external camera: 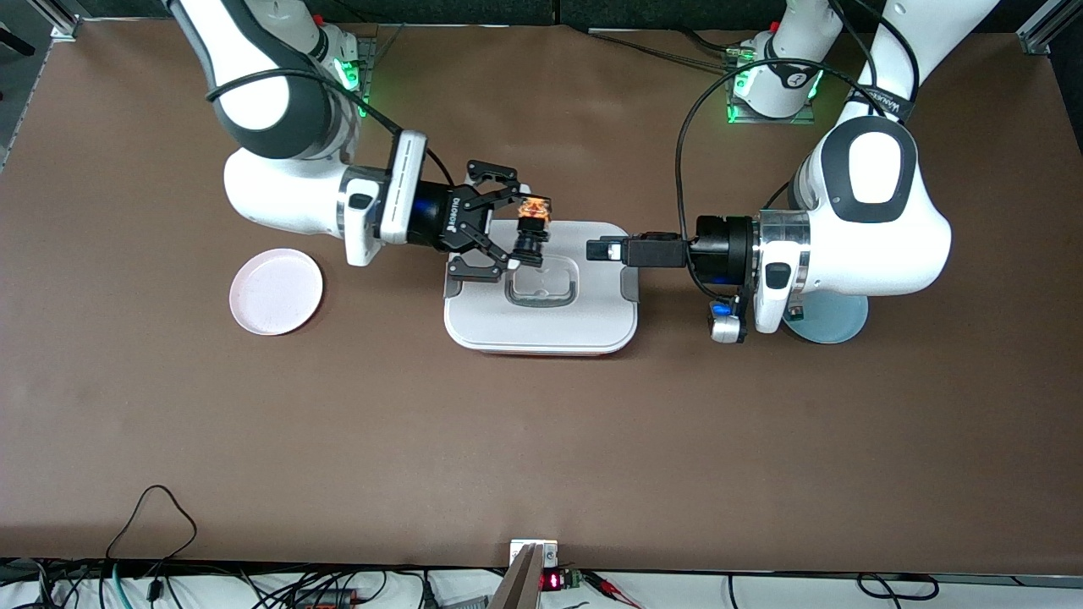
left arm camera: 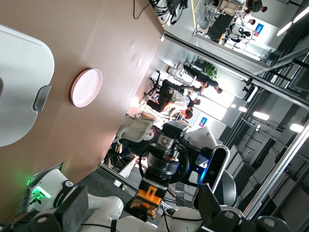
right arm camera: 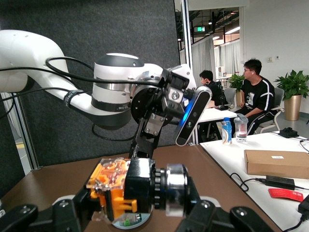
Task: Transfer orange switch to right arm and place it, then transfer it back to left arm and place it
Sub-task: 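Close the left gripper on the switch beside the right gripper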
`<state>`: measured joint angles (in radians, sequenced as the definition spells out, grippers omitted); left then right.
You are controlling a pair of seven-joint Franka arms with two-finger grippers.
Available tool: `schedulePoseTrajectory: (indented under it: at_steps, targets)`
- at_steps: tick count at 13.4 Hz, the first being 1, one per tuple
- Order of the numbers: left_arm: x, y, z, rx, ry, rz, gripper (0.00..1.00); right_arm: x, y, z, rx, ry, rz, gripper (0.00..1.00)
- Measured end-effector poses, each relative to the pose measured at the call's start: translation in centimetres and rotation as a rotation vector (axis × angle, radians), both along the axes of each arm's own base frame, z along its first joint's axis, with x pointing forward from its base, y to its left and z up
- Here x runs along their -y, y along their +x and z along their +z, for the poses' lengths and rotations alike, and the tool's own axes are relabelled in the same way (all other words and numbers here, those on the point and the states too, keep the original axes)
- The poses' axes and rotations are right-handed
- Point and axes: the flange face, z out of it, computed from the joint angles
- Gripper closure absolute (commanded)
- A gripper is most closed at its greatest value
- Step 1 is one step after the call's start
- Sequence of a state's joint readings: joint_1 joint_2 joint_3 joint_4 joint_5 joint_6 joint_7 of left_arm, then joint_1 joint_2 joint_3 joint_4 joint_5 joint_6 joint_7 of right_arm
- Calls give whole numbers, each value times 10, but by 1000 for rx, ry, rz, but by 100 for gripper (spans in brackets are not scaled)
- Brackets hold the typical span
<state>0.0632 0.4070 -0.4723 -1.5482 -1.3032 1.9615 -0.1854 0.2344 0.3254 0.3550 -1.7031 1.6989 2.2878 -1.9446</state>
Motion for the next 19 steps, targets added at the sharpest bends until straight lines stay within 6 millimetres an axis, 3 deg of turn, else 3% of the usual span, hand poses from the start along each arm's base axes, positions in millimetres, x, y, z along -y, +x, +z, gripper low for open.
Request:
schedulePoseTrajectory:
  at_steps: [4,8,12,14,16,19]
  targets:
    - [17,-11,7,189,2,-14,2,-15,-2,-9,-7,-19,-18,73]
    - [34,-27,10,263,25,-13,3,-36,-10,-9,-17,-18,-35,73]
    - [24,-28,-7,294,37,-23,8,-37,-8,-7,-16,-16,-42,73]
    - [12,-27,-14,295,25,-45,15,-37,-8,-7,-16,-17,-44,73]
    - [4,-25,-13,294,17,-50,19,-36,-8,-7,-16,-17,-44,73]
    - [10,-29,-3,292,-11,-43,22,-37,-8,-7,-16,-17,-44,73]
